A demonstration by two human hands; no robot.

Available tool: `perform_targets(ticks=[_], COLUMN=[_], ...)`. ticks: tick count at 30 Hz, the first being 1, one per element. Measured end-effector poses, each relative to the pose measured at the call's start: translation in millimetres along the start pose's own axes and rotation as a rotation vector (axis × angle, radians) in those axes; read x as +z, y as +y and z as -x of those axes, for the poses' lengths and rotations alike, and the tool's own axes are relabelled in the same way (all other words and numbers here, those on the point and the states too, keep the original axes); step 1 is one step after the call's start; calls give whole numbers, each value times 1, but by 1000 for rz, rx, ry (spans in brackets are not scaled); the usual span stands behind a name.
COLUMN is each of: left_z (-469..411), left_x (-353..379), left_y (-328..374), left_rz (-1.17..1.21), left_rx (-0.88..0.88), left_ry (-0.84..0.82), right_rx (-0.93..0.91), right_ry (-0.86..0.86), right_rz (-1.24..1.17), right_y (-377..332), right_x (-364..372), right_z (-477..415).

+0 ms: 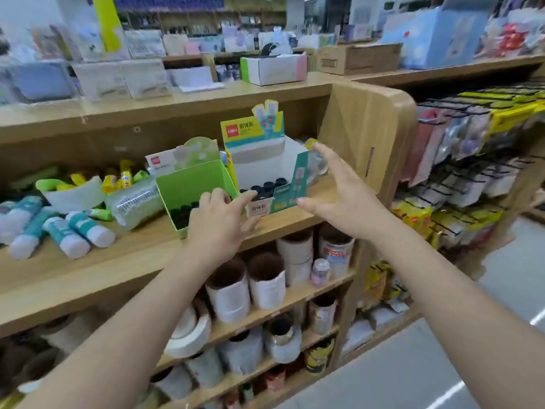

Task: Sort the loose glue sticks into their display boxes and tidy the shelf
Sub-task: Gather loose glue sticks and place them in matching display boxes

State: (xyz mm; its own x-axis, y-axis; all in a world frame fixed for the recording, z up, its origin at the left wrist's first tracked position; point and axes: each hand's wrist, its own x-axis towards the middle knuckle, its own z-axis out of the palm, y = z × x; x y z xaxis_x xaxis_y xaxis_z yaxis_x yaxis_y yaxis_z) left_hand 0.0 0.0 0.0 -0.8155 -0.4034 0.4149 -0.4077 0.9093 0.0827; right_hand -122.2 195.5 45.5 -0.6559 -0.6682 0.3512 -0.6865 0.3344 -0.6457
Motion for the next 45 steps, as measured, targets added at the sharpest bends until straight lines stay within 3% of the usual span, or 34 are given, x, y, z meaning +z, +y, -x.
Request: perform_targets(ticks=[5,15,18,23,29,33,38,42,45], left_z=[-3,18,31,76,139,180,228,246,251], left_x=[23,9,-1,-26,-80,-112,-150,-169,-169], left_y=[9,9,6,-11,-62,-118,-194,-240,-267], left_rz=[29,228,187,39,67,-113,-344,-299,-257], left_rx=[-134,-373,-370,-433,-689,-676,-686,-878,-958], left_ry=[78,230,283,372,291,235,250,186,71], right_rx=[-235,-469,-443,-636,-786,-820,-649,-540,-569], right_ry=[-99,15,24,85,-200,-432,-653,-715,-754], right_rz=[129,202,334,195,37,28,-180,-349,-336], right_y=[43,45,37,-8,-92,-157,-232,-279,-304], right_x=[18,49,56,66,125,177,223,260,289], right_z=[-56,-78,-71,-55,-38,-27,-20,-15,-12])
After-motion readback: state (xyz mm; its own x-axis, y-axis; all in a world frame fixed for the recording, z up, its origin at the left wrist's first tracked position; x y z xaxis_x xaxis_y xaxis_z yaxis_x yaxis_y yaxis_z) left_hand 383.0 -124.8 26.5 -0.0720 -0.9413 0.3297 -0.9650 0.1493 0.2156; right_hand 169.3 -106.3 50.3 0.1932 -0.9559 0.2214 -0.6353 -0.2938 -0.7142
